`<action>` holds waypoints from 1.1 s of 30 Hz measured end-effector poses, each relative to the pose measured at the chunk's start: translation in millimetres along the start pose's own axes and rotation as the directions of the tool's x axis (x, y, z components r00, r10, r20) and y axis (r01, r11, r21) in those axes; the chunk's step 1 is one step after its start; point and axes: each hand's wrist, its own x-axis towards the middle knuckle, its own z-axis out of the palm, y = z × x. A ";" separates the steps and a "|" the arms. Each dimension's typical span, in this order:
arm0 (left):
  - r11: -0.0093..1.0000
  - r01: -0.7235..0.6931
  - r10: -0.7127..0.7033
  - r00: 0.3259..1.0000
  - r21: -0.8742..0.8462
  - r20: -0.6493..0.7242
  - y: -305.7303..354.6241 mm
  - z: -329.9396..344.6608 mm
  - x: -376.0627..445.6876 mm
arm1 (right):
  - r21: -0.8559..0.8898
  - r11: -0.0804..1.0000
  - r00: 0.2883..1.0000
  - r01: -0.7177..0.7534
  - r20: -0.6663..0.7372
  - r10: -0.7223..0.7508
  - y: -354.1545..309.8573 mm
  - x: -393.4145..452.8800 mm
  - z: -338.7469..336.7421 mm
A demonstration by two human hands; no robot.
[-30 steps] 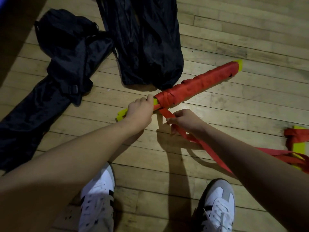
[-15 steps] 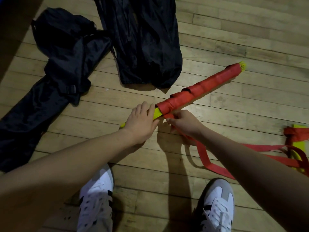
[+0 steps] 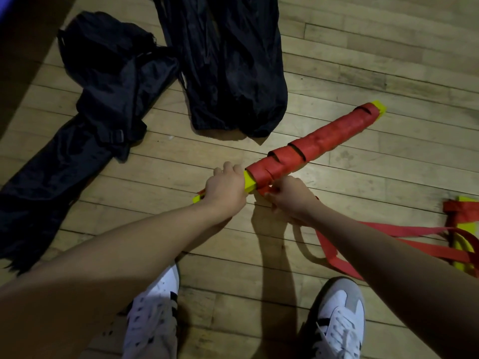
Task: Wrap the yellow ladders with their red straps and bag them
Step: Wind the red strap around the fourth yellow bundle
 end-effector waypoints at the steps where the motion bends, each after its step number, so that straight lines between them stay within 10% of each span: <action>1: 1.000 0.008 -0.008 1.000 -0.003 0.005 -3.2 -1.5 1.4 | -0.055 0.998 1.000 -0.005 0.027 0.006 -1.9 1.5 -2.4; 16: 0.945 0.002 0.074 0.972 0.327 -0.223 -36.3 -5.4 43.4 | 0.303 0.938 0.969 -0.168 0.224 0.102 -10.2 9.3 -11.7; 33: 0.973 -0.197 0.203 0.978 0.123 -0.039 -6.9 12.3 -13.5 | 0.290 0.953 0.996 -0.083 0.041 0.075 -9.7 -2.3 -4.5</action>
